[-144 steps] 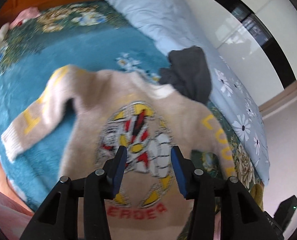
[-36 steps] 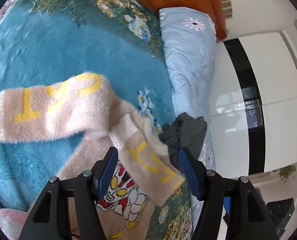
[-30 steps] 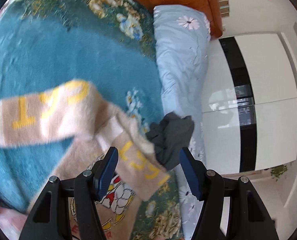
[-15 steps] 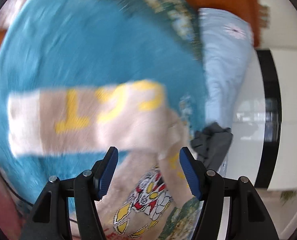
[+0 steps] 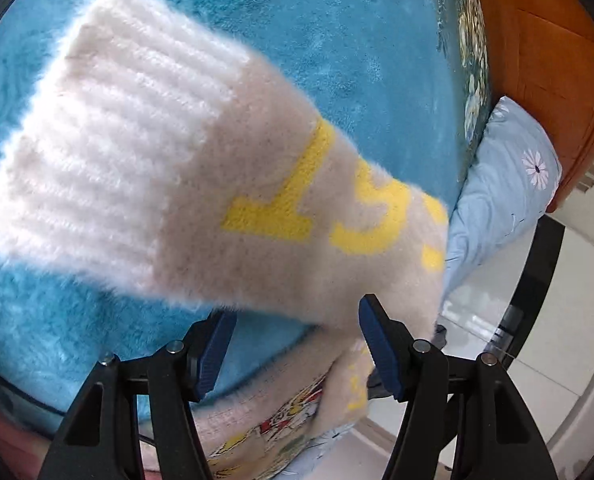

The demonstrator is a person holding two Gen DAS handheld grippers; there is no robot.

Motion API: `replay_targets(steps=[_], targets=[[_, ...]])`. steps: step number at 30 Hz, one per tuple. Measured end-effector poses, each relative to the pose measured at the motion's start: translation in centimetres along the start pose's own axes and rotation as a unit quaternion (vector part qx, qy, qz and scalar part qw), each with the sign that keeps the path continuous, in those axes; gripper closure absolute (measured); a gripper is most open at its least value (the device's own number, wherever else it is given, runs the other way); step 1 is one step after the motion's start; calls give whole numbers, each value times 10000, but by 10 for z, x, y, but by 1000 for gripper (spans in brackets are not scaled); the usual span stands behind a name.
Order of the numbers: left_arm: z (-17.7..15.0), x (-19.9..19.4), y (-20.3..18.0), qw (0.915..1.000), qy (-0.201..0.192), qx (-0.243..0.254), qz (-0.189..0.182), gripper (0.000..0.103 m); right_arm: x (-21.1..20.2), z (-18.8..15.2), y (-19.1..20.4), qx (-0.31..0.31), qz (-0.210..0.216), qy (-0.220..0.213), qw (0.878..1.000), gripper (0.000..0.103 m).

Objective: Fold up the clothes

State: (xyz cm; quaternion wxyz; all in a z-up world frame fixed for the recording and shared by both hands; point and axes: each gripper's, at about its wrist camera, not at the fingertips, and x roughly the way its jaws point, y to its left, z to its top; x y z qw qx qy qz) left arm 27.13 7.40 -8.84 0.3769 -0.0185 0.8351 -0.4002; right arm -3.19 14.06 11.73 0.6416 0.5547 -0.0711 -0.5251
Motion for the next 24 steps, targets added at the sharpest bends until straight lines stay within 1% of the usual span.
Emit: replay_targets(steps=[2, 3, 4, 5, 7, 8, 10, 12, 14, 15, 17, 20, 22, 24], targets=[[1, -3, -4, 9998, -121, 139, 74, 41, 0, 1, -9, 203, 74, -93, 9997, 3], [1, -4, -9, 9992, -202, 303, 189, 45, 1, 1, -14, 324, 121, -91, 9994, 3], [2, -5, -13, 9981, -266, 455, 313, 56, 2, 1, -18, 451, 179, -60, 9988, 3], [3, -6, -15, 9968, -323, 581, 436, 62, 3, 1, -23, 586, 238, -45, 9980, 3], [5, -4, -17, 9942, -416, 721, 681, 87, 3, 1, -30, 784, 267, -75, 9965, 3], [7, -6, -18, 9920, -483, 840, 809, 91, 2, 1, -33, 857, 260, -89, 9959, 3], [4, -10, -31, 9843, -661, 1261, 1044, 95, 1, 2, -37, 951, 186, -119, 9952, 3], [1, -15, -45, 9732, -847, 1715, 1275, 96, -1, 2, -37, 932, 156, -187, 9954, 3], [-10, -21, -72, 9537, -1086, 2386, 1472, 96, -3, 2, -37, 910, 118, -263, 9954, 3], [-17, -26, -88, 9418, -1214, 2741, 1520, 96, -5, 2, -36, 890, 88, -321, 9955, 3], [-35, -34, -120, 9131, -1459, 3476, 1554, 96, -9, 2, -36, 868, 42, -413, 9954, 3], [-69, -17, -149, 8816, -1345, 4258, 1528, 96, -13, 1, -40, 944, -49, -503, 9943, 3], [-92, -6, -169, 8570, -1263, 4763, 1505, 96, -16, 1, -44, 1025, -110, -550, 9932, 3], [-115, 6, -188, 8297, -1178, 5253, 1476, 96, -21, 1, -48, 1129, -210, -651, 9912, 3]])
